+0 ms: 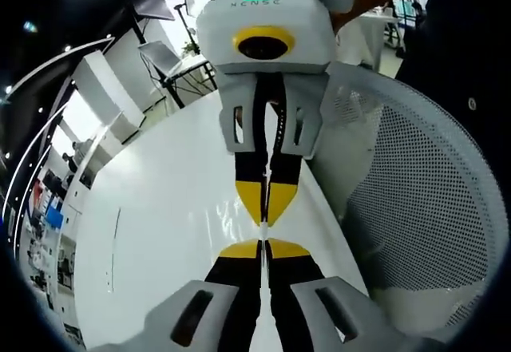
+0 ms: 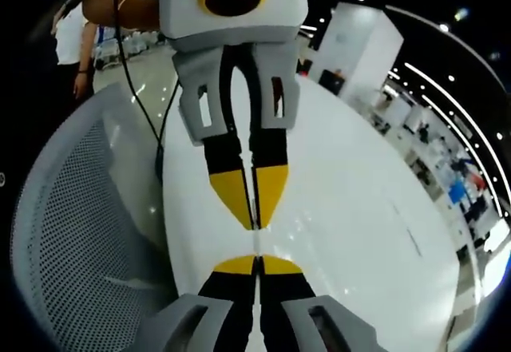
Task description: Open the resealable bag by pulling the two sides of the seal apart until the entire bag opening is separated and visibly accessible.
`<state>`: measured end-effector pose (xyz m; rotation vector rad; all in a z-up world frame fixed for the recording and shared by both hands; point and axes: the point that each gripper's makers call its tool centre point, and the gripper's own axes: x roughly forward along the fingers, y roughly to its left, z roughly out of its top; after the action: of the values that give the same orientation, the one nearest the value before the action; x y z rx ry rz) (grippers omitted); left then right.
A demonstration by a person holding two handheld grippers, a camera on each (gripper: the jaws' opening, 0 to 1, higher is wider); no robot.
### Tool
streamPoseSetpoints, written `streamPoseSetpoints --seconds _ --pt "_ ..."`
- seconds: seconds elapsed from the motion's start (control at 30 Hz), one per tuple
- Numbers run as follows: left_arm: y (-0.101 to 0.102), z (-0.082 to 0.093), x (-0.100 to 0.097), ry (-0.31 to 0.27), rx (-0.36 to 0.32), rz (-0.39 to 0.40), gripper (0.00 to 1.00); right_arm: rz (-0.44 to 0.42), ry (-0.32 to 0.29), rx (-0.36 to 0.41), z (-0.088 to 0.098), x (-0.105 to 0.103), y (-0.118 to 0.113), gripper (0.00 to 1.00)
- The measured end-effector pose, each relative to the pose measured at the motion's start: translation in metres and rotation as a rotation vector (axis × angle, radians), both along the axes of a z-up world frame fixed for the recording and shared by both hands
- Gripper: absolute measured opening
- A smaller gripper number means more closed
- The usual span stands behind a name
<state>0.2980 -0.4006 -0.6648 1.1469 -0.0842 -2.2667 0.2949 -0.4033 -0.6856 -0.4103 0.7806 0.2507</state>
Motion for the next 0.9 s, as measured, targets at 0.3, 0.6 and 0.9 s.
streamPoseSetpoints --seconds 0.3,0.6,0.9 --pt "0.002 0.0 -0.001 0.073 0.03 0.048 0.0 -0.024 -0.005 0.027 0.0 -0.002 0.002 0.02" --pt "0.004 -0.006 -0.002 0.073 0.047 0.071 0.0 -0.012 -0.018 0.019 0.006 0.0 0.006 0.04" --pt "0.006 -0.007 -0.003 0.086 0.053 0.076 0.0 0.027 -0.014 0.006 0.005 0.004 0.015 0.0"
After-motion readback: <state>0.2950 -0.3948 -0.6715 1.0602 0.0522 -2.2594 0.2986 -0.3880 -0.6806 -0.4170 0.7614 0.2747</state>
